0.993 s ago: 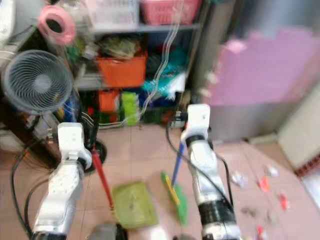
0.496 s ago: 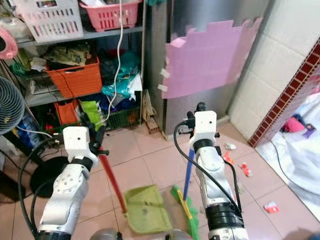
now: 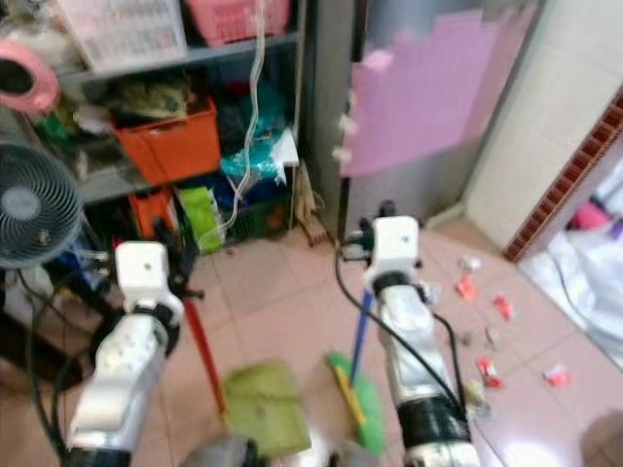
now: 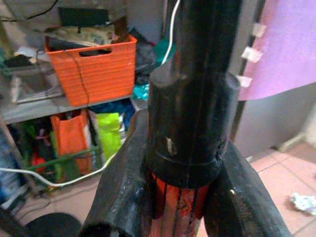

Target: Sweep floor

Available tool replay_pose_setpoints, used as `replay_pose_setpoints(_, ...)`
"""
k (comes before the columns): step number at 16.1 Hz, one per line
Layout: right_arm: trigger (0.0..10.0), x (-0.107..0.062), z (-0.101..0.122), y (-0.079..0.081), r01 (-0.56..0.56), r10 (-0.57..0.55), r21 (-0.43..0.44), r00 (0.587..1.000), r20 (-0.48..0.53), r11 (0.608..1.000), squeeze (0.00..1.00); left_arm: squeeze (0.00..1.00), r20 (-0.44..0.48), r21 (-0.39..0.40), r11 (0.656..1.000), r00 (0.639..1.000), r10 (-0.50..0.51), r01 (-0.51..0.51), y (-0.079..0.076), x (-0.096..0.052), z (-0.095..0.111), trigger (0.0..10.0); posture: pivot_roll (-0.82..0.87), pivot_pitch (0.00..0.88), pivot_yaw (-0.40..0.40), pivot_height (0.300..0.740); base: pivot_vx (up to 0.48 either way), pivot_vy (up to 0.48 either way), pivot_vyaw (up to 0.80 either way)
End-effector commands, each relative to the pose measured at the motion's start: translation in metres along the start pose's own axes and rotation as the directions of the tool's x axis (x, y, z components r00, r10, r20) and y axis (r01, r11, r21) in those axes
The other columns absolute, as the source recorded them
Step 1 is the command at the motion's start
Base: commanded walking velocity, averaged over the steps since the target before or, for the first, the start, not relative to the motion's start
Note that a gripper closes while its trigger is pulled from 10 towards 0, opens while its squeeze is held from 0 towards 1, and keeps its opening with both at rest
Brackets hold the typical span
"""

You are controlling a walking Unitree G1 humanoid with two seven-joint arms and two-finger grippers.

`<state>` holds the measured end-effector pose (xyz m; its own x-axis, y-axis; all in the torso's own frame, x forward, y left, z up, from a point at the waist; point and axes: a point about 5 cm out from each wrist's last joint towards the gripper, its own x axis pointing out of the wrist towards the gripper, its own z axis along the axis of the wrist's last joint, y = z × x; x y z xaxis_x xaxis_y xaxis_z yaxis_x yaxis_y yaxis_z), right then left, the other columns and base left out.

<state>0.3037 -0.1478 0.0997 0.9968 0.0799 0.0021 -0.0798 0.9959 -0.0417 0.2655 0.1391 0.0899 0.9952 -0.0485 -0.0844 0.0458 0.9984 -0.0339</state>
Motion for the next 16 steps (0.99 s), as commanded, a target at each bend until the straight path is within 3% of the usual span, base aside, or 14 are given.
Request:
replay_pose_setpoints(1,10.0,0.0022,0.0021,0.0050,-0.015,0.015,-0.003,1.000,0.000,1.000,0.00,0.00,0.059,-0.014,1.000,0.998,-0.015,0.016,0.0004,0.0048,0.0129,10.0,0.03,0.000,-0.001,0.740,0.000,0.480,-0.40)
replay_pose_setpoints(10,10.0,0.0034,0.0021,0.0058,-0.024,0.024,-0.008,1.000,-0.001,1.000,0.00,0.00,0.066,-0.048,0.999,0.998,0.019,-0.016,0.0068,0.0080,0.0144,10.0,0.03,0.000,-0.007,0.740,0.000,0.480,-0.73)
replay_pose_setpoints(11,10.0,0.0036,0.0020,0.0064,-0.027,0.027,-0.008,1.000,-0.001,1.000,0.00,0.00,0.082,-0.016,1.000,0.996,0.024,-0.023,0.0075,0.0078,0.0163,10.0,0.03,0.000,-0.007,0.740,0.000,0.000,0.00)
replay_pose_setpoints(16,10.0,-0.0016,0.0008,0.0120,-0.032,0.032,0.003,0.999,-0.001,0.999,0.00,0.00,0.099,-0.036,0.999,0.995,-0.010,0.013,0.0085,0.0056,0.0214,10.0,0.04,0.000,-0.007,0.740,0.000,0.000,-0.12)
